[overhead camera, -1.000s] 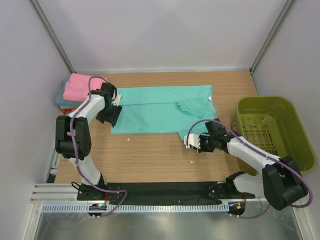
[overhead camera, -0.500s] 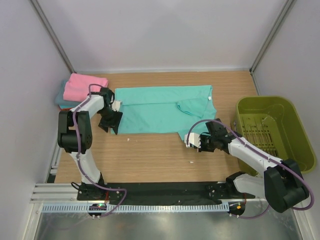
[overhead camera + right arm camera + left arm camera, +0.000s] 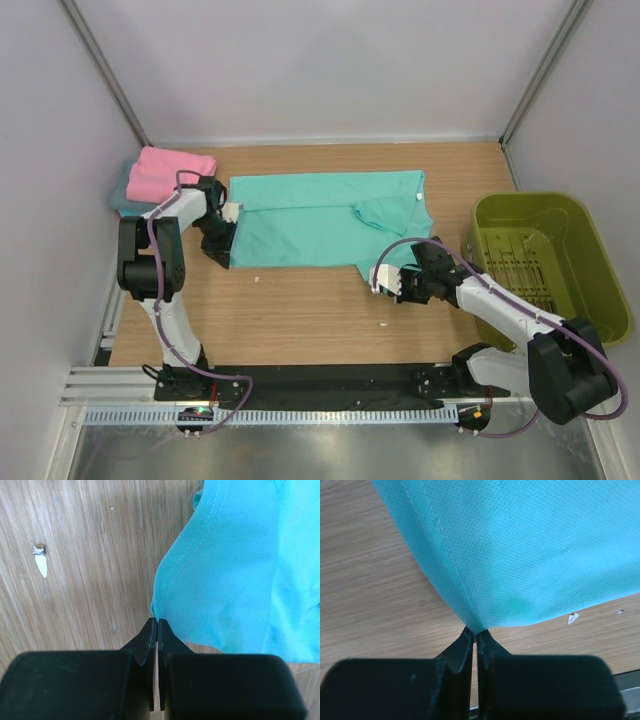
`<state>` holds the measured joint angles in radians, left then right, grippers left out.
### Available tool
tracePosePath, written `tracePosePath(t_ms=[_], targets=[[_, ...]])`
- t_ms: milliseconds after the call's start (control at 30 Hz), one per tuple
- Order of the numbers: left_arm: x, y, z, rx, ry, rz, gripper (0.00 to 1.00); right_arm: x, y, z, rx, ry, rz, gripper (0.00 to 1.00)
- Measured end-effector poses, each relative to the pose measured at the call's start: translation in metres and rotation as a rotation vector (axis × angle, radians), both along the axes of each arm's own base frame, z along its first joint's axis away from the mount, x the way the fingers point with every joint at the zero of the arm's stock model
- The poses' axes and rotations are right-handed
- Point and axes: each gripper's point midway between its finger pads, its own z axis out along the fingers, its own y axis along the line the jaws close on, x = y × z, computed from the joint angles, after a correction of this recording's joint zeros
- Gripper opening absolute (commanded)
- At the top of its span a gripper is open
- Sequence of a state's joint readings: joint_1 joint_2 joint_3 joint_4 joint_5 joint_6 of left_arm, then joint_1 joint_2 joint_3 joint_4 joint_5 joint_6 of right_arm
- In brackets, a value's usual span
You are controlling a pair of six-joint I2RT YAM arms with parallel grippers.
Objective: Fold and stack the t-shirts
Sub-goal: Fold the tshirt
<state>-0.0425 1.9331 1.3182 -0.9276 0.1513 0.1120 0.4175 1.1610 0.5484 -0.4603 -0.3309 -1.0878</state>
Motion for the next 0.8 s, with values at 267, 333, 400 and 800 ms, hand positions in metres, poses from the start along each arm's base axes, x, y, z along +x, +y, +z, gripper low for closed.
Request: tracePosePath(t_ms=[267,333,400,800], targets=[[-0.002,0.001,0.002,-0.007,0.006,-0.018,0.0,0.001,-0.001,0.003,0.003,0.005,-0.042,0.01],[-0.001,0.002,0.006,-0.007,0.007,-0.025,0.0,0.004,-0.002,0.01,0.008,-0.003,-0.064,0.01],[0.002,0.002,0.014,-0.008,-0.003,-0.034,0.0,0.01,-0.001,0.022,0.023,-0.027,-0.092,0.01],[0.042,0.004,0.088,-0.009,-0.181,-0.099,0.0,0.069,0.01,0.123,0.169,-0.251,-0.248,0.02]])
